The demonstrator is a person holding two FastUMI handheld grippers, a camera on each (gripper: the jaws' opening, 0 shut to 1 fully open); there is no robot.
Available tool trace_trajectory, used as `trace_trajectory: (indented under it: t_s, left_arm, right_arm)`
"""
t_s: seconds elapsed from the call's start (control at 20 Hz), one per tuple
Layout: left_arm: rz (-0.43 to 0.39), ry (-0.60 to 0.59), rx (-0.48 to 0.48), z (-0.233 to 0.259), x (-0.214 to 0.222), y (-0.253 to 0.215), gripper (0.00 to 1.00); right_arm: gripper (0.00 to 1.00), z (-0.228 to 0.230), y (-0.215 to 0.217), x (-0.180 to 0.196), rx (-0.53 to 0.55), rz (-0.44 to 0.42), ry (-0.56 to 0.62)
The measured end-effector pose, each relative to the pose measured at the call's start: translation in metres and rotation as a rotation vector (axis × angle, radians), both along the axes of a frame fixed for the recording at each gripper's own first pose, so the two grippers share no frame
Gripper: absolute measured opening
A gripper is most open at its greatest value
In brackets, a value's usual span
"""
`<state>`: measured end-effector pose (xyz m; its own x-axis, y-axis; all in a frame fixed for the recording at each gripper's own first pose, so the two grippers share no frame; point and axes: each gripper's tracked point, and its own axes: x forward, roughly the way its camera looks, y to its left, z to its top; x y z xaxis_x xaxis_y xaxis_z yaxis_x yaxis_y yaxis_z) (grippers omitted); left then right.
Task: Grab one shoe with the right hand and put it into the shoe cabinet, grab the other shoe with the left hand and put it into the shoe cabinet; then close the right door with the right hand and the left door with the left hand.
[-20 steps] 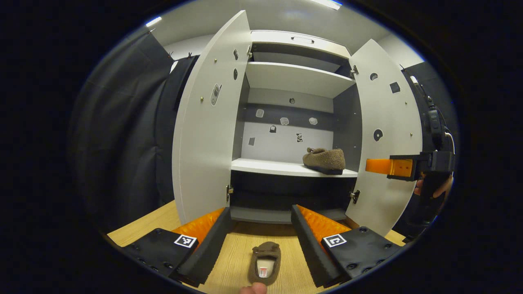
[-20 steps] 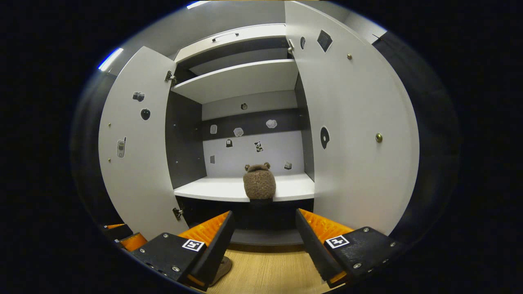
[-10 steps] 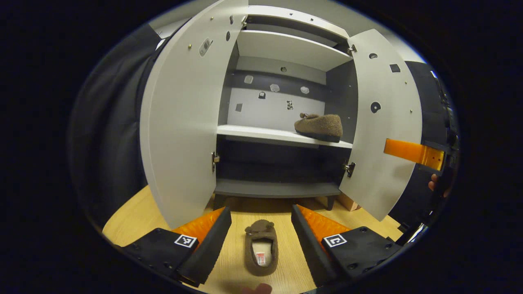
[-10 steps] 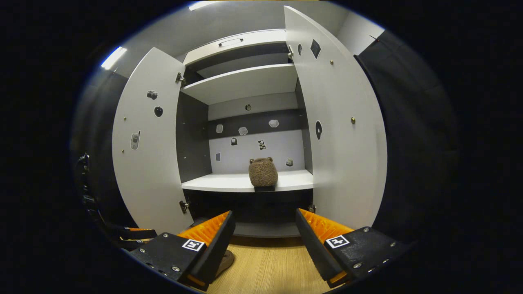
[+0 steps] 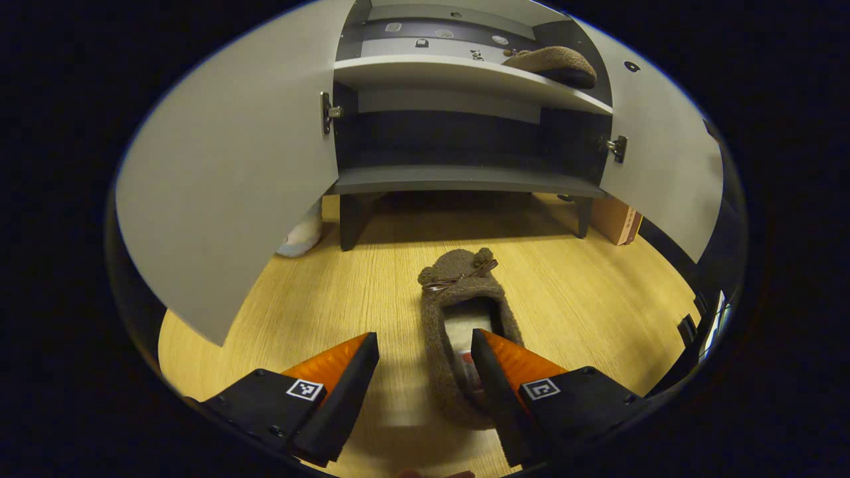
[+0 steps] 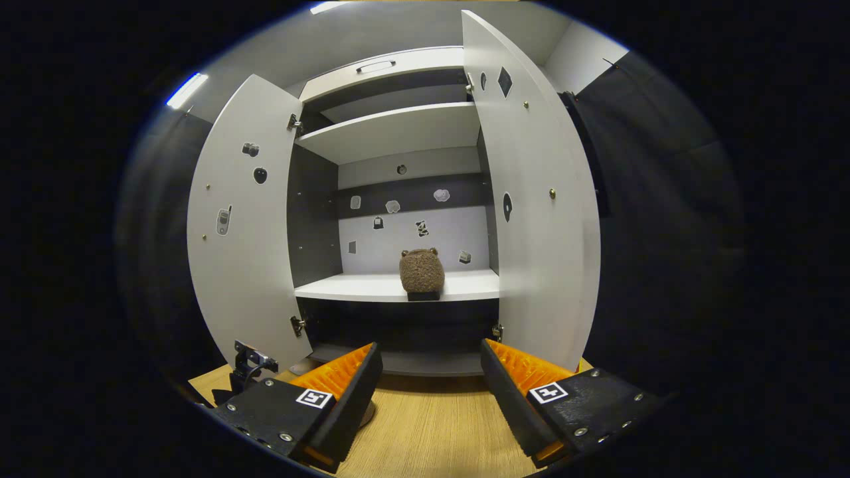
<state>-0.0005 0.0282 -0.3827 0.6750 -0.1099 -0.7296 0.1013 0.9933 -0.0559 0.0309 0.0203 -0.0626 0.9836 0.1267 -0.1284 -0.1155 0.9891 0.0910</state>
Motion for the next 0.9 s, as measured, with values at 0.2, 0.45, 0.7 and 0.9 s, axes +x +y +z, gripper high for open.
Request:
trace_trajectory:
  t_s: [0.2, 0.45, 0.7, 0.9]
  left_arm:
    - [0.016, 0.021, -0.01, -0.014, 0.018, -0.002, 0.93]
    - [0.011, 0.004, -0.015, -0.037, 0.052, -0.006, 0.91]
    - [0.054, -0.032, -0.108, -0.033, 0.053, -0.018, 0.46]
    - [0.085, -0.039, -0.135, -0.015, 0.042, -0.014, 0.36]
  right_arm:
    - [0.92, -0.004, 0.001, -0.001, 0.014, -0.018, 0.019]
    - [0.92, -0.006, 0.001, 0.001, -0.006, -0.028, 0.023]
    - [0.92, -0.008, 0.001, 0.006, -0.014, -0.023, 0.024]
    - [0.92, -0.012, 0.002, 0.008, -0.002, -0.012, 0.028]
